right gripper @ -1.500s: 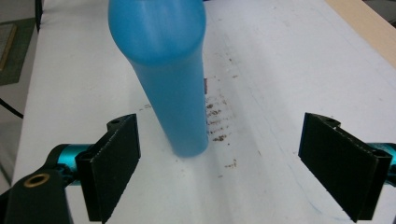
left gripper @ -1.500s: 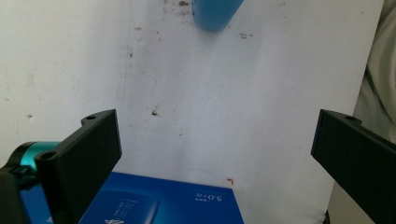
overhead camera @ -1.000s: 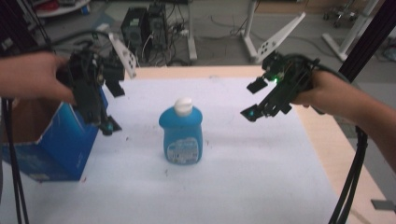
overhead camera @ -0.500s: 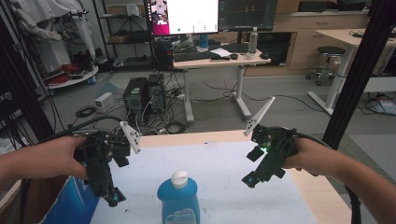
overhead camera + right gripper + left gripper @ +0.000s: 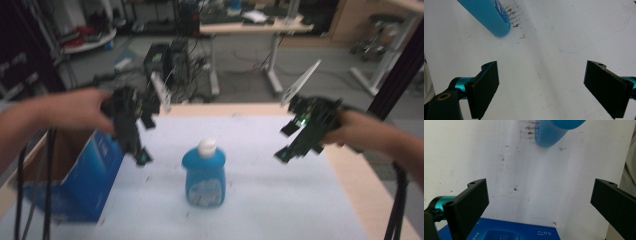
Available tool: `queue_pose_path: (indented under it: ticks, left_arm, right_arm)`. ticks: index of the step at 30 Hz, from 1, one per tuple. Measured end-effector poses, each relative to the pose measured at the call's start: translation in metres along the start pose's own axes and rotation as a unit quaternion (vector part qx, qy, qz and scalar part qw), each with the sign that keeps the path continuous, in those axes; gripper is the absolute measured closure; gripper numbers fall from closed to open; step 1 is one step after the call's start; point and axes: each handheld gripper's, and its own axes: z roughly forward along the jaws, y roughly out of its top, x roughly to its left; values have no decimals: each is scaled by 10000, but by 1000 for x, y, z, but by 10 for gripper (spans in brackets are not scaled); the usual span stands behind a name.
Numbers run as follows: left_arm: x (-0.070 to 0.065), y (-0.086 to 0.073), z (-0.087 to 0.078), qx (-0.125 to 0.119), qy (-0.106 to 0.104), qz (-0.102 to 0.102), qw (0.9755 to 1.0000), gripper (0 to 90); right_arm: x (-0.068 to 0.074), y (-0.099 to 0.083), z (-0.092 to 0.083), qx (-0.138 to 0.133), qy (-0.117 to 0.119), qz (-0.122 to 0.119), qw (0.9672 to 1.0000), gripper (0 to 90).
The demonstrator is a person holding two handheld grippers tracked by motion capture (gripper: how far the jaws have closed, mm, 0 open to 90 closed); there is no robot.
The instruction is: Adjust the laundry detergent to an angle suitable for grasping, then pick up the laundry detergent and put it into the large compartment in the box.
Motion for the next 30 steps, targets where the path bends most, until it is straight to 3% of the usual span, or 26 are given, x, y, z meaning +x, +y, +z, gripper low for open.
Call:
queue_pose_path:
  ticks: [11, 18, 26, 30]
  left_arm:
    - [-9, -1, -5, 19, 61, 73, 10000, 17]
    - [-12, -4, -7, 34, 106, 75, 9999, 16]
    - [-13, -1, -7, 40, 100, 73, 9999, 17]
    - [-15, 0, -9, -81, 95, 76, 9999, 17]
  right_arm:
    - [9, 8, -4, -10, 97, -207, 9997, 121]
    - [13, 11, -1, 136, 106, -249, 9995, 121]
    - [15, 9, -5, 30, 76, -263, 9996, 121]
    - [15, 8, -7, 18, 77, -257, 9996, 120]
